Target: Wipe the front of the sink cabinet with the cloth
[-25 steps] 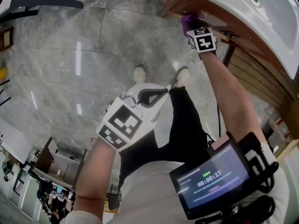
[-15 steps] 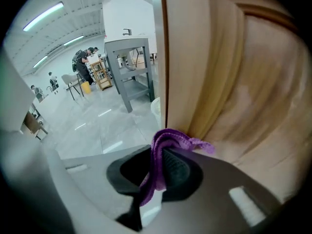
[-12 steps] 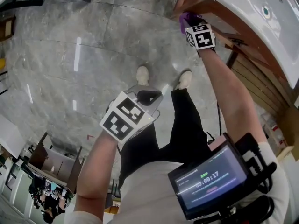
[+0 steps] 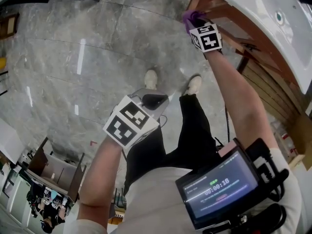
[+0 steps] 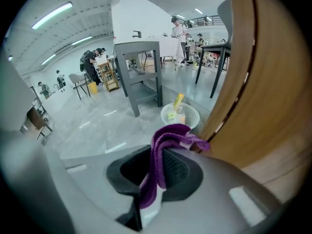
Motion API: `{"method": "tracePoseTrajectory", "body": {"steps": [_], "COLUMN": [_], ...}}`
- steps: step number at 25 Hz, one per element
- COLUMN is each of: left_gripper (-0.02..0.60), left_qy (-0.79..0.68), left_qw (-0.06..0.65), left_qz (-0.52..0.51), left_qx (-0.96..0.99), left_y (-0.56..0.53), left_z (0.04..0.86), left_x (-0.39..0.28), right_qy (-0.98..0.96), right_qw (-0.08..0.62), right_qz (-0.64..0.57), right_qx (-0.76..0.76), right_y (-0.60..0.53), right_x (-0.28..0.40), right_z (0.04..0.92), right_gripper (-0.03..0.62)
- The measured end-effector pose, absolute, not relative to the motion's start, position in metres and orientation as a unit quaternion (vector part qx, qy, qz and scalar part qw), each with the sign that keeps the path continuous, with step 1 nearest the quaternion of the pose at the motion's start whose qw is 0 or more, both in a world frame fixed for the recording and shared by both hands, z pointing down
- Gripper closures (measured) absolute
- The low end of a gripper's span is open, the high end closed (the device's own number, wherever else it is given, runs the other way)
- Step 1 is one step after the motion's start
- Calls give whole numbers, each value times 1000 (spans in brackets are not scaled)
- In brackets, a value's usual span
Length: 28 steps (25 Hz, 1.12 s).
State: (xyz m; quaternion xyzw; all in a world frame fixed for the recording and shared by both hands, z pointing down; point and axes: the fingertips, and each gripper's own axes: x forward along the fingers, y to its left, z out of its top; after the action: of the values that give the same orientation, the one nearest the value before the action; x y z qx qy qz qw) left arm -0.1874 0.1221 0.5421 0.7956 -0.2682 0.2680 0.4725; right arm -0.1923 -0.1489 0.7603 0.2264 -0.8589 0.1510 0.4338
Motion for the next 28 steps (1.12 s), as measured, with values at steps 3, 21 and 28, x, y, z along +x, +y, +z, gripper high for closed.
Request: {"method": "tracePoseTrajectory", "body": {"steps": [3, 21, 28], "left_gripper": [577, 577, 577], "left_qy": [-267, -224, -213], "left_qw": [470, 425, 417], "left_qz": [264, 327, 352], "left_qx": [798, 814, 811], "left_y": [126, 138, 131], "left_z": [532, 449, 421], "left_x": [-189, -130, -97], "right_qy": [-863, -889, -900], "right_qw": [419, 334, 300], "right_qz": [165, 198, 214], "right_qx": [227, 244, 234], "right_y": [-138, -49, -18], "right_x": [-195, -96, -53], "right_z": [741, 508, 413], "right_gripper": [539, 539, 539]}}
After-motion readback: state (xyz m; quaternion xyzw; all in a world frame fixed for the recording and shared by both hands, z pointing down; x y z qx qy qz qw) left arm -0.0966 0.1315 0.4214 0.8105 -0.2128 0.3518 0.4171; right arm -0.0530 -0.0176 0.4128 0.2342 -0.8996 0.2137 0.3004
